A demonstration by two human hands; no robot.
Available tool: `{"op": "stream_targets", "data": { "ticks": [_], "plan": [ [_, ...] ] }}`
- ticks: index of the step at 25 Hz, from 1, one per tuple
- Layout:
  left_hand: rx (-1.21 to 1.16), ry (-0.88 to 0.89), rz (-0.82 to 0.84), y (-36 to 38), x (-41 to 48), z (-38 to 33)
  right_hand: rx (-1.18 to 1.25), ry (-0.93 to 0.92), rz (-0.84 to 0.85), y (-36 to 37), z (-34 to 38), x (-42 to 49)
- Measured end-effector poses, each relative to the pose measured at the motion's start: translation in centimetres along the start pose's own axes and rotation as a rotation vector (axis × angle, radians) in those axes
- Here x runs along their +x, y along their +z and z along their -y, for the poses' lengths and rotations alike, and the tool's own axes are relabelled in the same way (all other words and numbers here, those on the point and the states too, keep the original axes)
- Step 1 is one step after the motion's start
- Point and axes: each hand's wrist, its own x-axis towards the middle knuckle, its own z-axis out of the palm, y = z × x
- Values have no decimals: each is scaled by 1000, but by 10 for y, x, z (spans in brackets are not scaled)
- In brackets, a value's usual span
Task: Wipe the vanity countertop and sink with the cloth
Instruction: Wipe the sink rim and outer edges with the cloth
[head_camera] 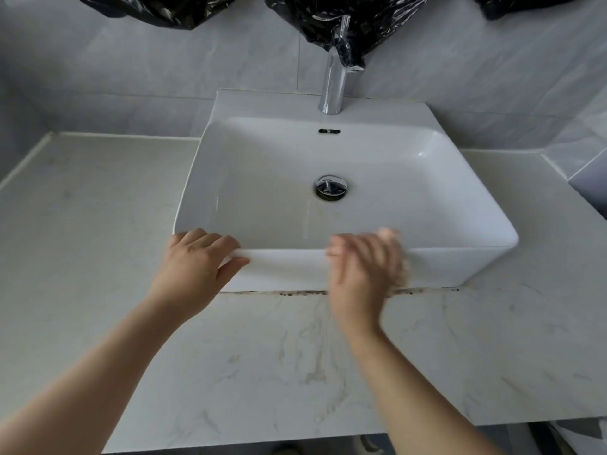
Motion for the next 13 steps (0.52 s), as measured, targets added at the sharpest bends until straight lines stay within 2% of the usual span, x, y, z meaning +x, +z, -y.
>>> {"op": "stream_targets", "data": {
  "ticks": [3, 5, 11, 13],
  "plan": [
    [-78, 22, -37, -3, -2, 17, 102, -245, 261, 35, 84, -5],
    [-107, 15, -47, -8, -7, 36, 106, -330, 330, 43, 97, 1],
    [-187, -33, -40, -5, -12, 33, -99, -398, 346, -32, -42, 31],
    [-187, -48, -46, -5, -13, 31, -126, -351, 381, -36, -43, 34]
  ]
}}
